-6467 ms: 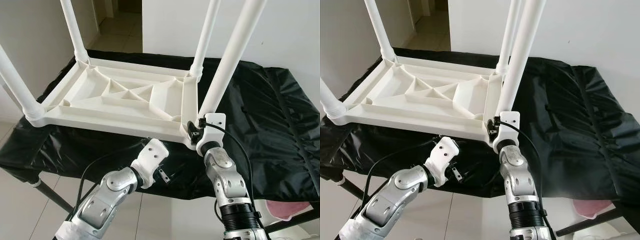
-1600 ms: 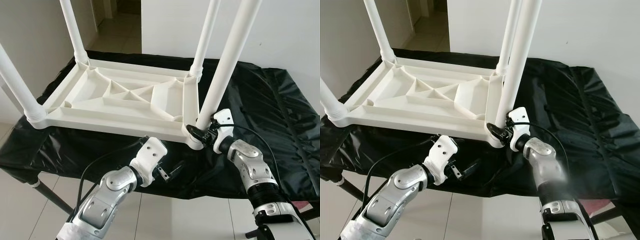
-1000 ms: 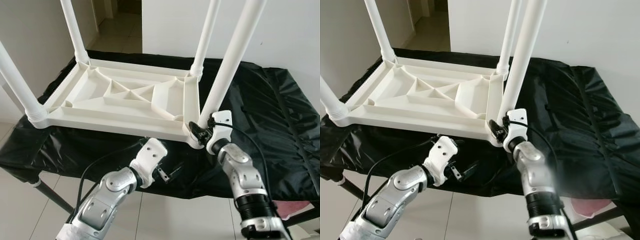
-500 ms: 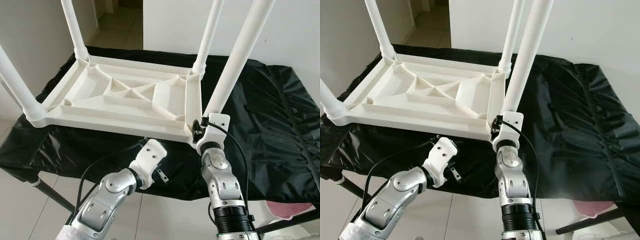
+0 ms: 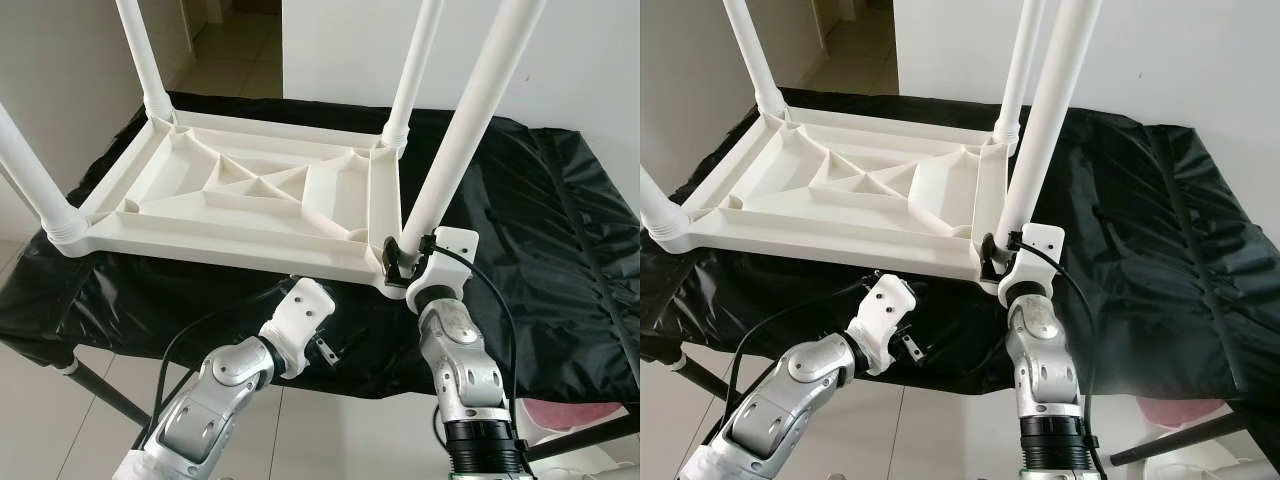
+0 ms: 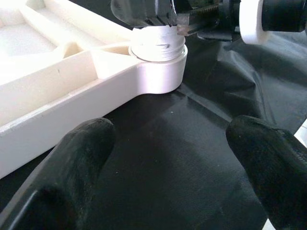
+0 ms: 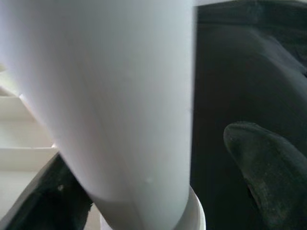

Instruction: Building children table

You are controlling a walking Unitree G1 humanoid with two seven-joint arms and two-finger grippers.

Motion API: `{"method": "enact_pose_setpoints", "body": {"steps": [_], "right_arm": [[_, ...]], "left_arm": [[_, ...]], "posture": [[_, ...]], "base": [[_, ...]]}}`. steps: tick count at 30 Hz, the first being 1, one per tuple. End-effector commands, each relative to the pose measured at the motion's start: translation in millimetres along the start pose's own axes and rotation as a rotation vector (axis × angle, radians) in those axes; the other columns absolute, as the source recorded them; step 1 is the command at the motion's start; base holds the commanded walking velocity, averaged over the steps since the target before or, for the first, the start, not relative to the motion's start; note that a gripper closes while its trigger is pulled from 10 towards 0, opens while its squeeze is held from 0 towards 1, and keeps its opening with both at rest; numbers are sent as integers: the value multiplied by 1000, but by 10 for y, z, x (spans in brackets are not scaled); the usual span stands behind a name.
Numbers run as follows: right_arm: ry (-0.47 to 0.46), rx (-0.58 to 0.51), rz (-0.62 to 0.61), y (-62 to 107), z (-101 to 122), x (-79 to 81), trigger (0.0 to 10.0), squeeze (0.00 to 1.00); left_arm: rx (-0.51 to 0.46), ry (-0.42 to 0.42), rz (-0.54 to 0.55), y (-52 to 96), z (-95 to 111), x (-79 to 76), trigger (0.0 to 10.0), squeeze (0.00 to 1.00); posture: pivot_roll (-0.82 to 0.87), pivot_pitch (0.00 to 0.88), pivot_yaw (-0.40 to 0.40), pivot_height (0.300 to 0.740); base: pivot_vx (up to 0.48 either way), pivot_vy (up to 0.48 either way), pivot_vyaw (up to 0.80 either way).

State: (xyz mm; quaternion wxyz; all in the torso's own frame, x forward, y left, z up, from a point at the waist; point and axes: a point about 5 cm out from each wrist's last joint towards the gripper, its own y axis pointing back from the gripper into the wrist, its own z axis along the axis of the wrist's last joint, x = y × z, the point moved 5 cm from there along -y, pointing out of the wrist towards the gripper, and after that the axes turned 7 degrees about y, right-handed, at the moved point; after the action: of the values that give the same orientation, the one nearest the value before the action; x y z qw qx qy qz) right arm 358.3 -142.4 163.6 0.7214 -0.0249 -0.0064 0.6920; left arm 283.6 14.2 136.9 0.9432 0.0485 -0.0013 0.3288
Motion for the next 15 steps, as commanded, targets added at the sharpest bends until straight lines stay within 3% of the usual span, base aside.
{"method": "enact_pose_setpoints", "body": {"steps": [1, 3, 5, 7, 14, 15], "right_arm": [[-5, -4, 35, 1, 7, -20, 10000, 549], [1, -12, 100, -14, 27, -22, 10000, 0], [-3, -14, 123, -17, 31, -14, 10000, 0], [47, -19, 222, -48, 40, -7, 10000, 0], [131, 7, 355, -107, -41, -77, 10000, 0], [170, 8, 429, -119, -74, -46, 10000, 0]], "left_arm": [[12, -7, -6, -6, -22, -22, 10000, 0], [12, -8, -3, -2, -18, -12, 10000, 0], [12, -9, -3, 0, -19, -11, 10000, 0], [13, -10, -1, 7, -20, 0, 10000, 0], [19, -11, 7, 20, -37, 12, 10000, 0], [16, -11, 12, 12, -26, 30, 10000, 0]], "posture": [[-9, 92, -26, 740], [-9, 92, -26, 740], [-9, 92, -26, 740], [-6, 86, -20, 740], [3, 79, -26, 740], [2, 75, -24, 740]], "base": [[0, 0, 0], [0, 0, 0], [0, 0, 0], [0, 0, 0], [0, 0, 0], [0, 0, 0]]}}
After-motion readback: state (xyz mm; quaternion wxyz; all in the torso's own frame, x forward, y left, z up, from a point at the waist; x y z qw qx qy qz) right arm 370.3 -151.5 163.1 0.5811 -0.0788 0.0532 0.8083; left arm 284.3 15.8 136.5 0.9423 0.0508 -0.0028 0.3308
